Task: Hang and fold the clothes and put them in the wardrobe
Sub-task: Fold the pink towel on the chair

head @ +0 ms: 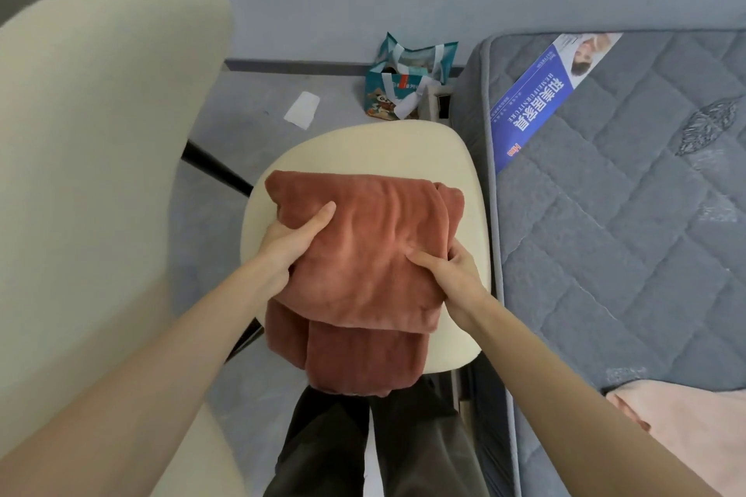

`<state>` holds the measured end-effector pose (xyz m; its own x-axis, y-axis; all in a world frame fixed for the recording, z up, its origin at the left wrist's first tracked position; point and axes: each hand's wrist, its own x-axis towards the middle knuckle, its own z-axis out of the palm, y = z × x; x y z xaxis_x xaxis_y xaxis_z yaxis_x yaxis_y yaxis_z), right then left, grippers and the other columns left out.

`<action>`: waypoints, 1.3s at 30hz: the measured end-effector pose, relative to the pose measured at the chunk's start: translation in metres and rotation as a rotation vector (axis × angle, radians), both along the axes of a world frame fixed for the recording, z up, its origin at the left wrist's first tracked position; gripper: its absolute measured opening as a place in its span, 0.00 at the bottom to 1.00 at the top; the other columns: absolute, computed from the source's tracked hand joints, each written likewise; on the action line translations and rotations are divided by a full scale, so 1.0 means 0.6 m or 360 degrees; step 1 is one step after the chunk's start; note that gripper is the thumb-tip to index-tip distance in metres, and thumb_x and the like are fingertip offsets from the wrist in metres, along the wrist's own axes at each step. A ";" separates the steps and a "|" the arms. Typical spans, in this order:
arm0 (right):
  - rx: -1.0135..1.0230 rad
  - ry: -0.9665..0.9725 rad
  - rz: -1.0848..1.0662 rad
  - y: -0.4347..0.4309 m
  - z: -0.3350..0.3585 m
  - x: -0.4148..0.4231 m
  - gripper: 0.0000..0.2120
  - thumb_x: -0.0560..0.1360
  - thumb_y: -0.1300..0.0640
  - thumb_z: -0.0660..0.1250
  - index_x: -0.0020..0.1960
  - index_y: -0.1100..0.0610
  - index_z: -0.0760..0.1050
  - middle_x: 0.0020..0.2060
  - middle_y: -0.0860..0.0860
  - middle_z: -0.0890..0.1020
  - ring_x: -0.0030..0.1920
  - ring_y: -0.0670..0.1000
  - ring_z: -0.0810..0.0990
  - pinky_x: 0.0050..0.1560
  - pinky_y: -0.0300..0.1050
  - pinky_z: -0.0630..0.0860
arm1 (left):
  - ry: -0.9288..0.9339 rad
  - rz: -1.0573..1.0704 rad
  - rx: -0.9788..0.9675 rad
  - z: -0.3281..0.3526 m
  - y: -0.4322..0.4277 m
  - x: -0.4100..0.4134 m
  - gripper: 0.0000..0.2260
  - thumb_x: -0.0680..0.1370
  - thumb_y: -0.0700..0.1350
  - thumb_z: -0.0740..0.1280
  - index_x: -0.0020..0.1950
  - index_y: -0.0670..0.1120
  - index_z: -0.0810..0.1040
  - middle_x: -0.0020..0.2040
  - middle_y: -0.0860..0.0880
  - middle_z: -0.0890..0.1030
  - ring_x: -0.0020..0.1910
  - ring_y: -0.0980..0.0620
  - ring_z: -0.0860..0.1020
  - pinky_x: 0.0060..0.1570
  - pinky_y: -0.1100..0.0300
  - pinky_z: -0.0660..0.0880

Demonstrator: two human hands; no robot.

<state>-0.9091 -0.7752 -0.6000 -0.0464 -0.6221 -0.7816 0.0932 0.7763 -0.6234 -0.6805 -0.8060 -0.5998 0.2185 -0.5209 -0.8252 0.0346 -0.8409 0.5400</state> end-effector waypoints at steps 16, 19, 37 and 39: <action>-0.0844 0.1610 0.1528 0.008 -0.074 0.037 0.32 0.79 0.52 0.52 0.76 0.38 0.38 0.77 0.46 0.36 0.76 0.54 0.32 0.75 0.63 0.39 | -0.1453 -0.1688 -0.0713 -0.090 0.061 -0.070 0.28 0.78 0.64 0.41 0.73 0.61 0.30 0.74 0.51 0.26 0.72 0.44 0.26 0.71 0.35 0.37; -0.0846 0.1577 0.1601 -0.004 -0.101 0.022 0.32 0.79 0.47 0.51 0.74 0.34 0.35 0.75 0.44 0.32 0.75 0.55 0.31 0.74 0.65 0.39 | -0.1369 -0.1692 -0.0681 -0.114 0.052 -0.058 0.29 0.75 0.67 0.41 0.71 0.65 0.31 0.71 0.51 0.22 0.69 0.41 0.22 0.68 0.34 0.35; -0.0369 0.1431 0.2363 -0.200 -0.010 0.050 0.52 0.64 0.48 0.78 0.77 0.54 0.50 0.71 0.56 0.62 0.71 0.59 0.62 0.73 0.57 0.55 | -0.1230 -0.2473 -0.0157 -0.037 -0.142 -0.018 0.50 0.66 0.53 0.77 0.78 0.51 0.47 0.74 0.46 0.58 0.74 0.45 0.56 0.71 0.34 0.39; -0.0404 0.1553 0.2358 -0.199 -0.019 0.064 0.45 0.63 0.49 0.79 0.71 0.58 0.59 0.65 0.56 0.68 0.64 0.58 0.70 0.65 0.52 0.65 | -0.1298 -0.2462 -0.0156 -0.045 -0.142 -0.023 0.50 0.63 0.54 0.79 0.76 0.50 0.52 0.71 0.46 0.63 0.72 0.44 0.61 0.71 0.35 0.41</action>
<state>-0.8710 -0.8945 -0.6112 0.2659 -0.6583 -0.7042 -0.9594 -0.2519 -0.1268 -0.6945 -0.8914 -0.6267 -0.1770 -0.6686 -0.7223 -0.9785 0.1984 0.0561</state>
